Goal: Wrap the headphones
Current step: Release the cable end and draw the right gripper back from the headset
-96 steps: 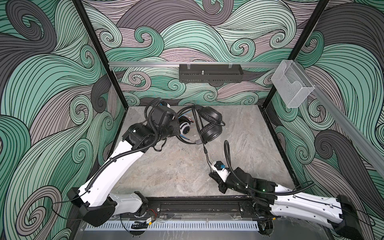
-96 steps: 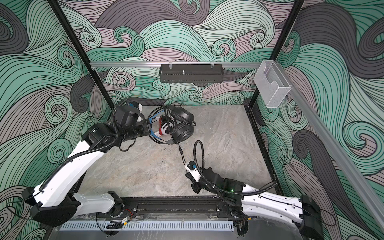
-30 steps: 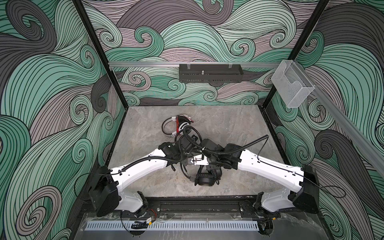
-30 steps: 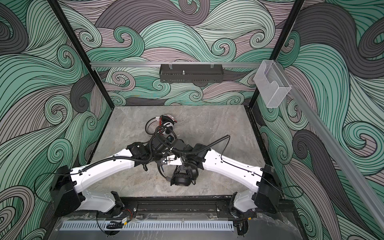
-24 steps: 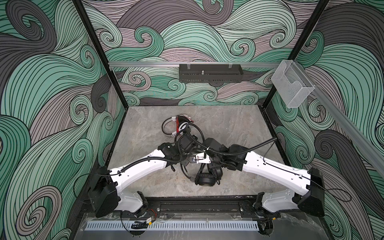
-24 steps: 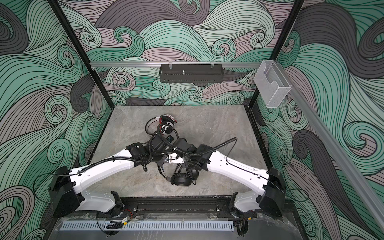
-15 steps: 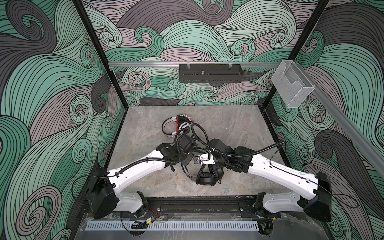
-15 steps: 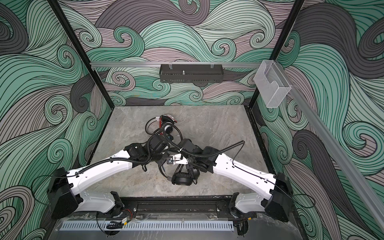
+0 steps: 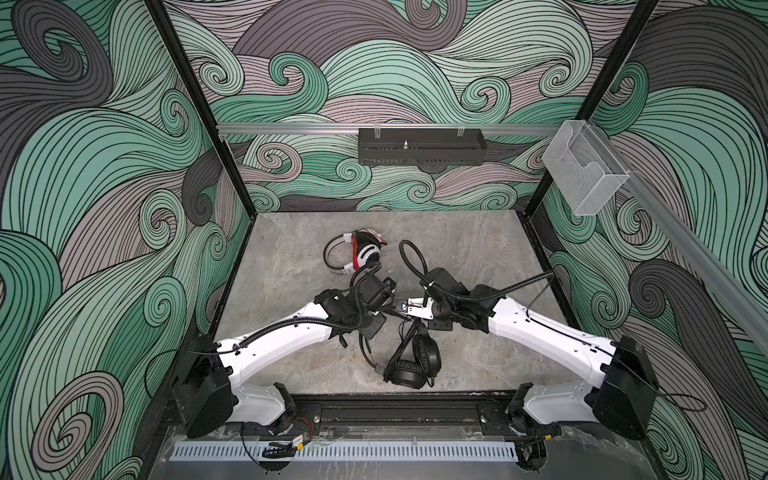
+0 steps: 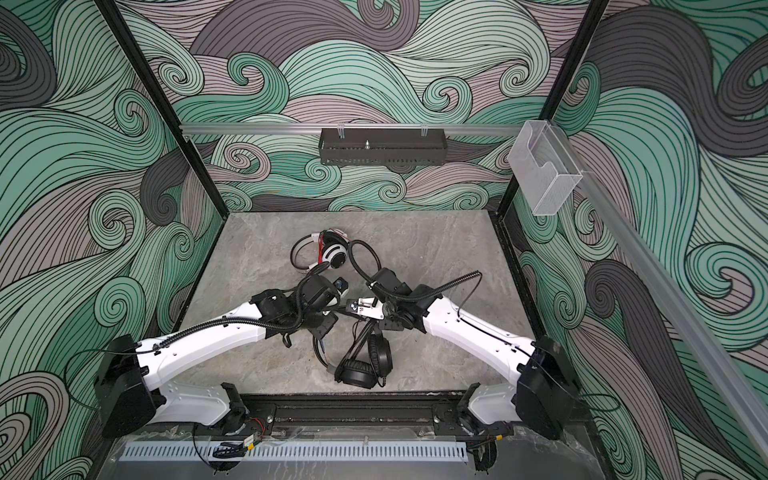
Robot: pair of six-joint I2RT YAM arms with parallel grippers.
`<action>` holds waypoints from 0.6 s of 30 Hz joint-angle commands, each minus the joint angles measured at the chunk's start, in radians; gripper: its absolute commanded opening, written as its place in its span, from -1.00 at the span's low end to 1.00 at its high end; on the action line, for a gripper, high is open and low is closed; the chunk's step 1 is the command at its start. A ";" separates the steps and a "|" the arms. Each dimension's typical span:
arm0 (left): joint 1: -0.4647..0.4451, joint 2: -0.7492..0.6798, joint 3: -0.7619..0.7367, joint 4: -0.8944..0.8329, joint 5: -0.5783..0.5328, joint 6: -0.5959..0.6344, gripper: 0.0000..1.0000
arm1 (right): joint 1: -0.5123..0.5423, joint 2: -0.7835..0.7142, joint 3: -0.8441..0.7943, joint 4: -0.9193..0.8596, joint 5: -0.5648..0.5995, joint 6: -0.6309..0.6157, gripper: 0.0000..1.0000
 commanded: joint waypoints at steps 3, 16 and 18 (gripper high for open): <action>0.001 -0.002 0.018 0.023 0.051 -0.020 -1.00 | -0.006 0.020 -0.012 0.051 -0.063 0.049 -0.64; 0.006 0.010 0.042 -0.032 0.017 -0.026 -1.00 | -0.049 -0.017 -0.045 0.094 -0.094 0.138 -0.50; 0.006 0.019 0.056 -0.057 0.008 -0.033 -1.00 | -0.063 -0.020 -0.045 0.095 -0.086 0.160 -0.45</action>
